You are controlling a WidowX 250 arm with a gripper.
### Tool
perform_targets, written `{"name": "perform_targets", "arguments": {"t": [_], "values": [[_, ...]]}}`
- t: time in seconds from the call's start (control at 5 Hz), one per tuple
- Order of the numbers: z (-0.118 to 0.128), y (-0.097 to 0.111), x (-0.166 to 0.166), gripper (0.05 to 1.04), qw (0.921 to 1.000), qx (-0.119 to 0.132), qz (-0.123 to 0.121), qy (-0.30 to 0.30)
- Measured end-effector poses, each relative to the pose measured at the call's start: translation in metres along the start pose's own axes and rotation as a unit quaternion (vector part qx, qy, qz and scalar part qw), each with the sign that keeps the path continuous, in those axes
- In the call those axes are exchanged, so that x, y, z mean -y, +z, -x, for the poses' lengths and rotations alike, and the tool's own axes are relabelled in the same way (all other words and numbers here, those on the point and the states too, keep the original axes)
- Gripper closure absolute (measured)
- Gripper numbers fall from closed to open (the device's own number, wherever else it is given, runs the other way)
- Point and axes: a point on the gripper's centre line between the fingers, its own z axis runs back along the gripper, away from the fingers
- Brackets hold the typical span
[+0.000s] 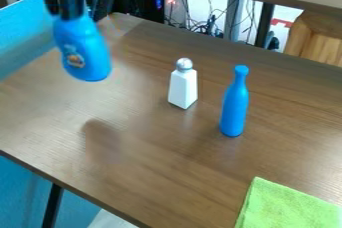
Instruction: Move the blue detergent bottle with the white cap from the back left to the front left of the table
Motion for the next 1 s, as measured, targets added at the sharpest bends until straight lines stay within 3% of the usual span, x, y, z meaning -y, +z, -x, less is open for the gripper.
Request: {"name": "perform_targets", "arguments": {"t": [0.4, 1.0], "values": [[0.027, -0.014, 0.011, 0.583, 0.9988, -0.03, -0.032, 0.019], [0.049, -0.038, 0.009, 0.583, 0.9953, -0.085, -0.046, 0.001]]}}
